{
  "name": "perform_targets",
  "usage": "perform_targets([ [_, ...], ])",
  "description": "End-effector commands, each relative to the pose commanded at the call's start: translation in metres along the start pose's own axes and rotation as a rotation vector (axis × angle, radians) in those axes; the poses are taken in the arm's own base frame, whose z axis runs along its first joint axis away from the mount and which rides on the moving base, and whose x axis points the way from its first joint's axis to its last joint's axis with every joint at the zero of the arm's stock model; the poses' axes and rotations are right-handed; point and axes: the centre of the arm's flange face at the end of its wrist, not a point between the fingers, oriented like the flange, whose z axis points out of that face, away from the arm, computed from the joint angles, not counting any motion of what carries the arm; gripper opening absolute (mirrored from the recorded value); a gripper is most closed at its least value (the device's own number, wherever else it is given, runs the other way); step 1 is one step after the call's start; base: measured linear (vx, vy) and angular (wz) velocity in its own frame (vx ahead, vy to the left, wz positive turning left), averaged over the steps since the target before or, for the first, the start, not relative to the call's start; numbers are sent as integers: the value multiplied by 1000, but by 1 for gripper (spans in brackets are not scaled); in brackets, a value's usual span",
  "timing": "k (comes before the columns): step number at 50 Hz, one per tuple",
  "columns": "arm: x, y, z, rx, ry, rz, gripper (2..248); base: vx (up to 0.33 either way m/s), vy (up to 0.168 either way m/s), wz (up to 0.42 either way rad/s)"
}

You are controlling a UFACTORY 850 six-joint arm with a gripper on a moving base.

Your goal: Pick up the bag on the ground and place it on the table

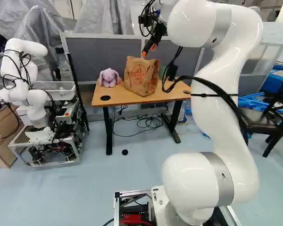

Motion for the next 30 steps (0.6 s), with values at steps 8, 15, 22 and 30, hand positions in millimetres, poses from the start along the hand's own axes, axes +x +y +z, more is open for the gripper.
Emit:
perform_targets([
  [8,-1,-1,1,-6,-1,7,247,0,0,0],
  [15,-3,-2,3,-14,-1,17,247,0,0,0],
  [22,-5,-4,6,-24,-2,31,247,0,0,0],
  [30,-8,-7,9,-39,-3,50,247,0,0,0],
])
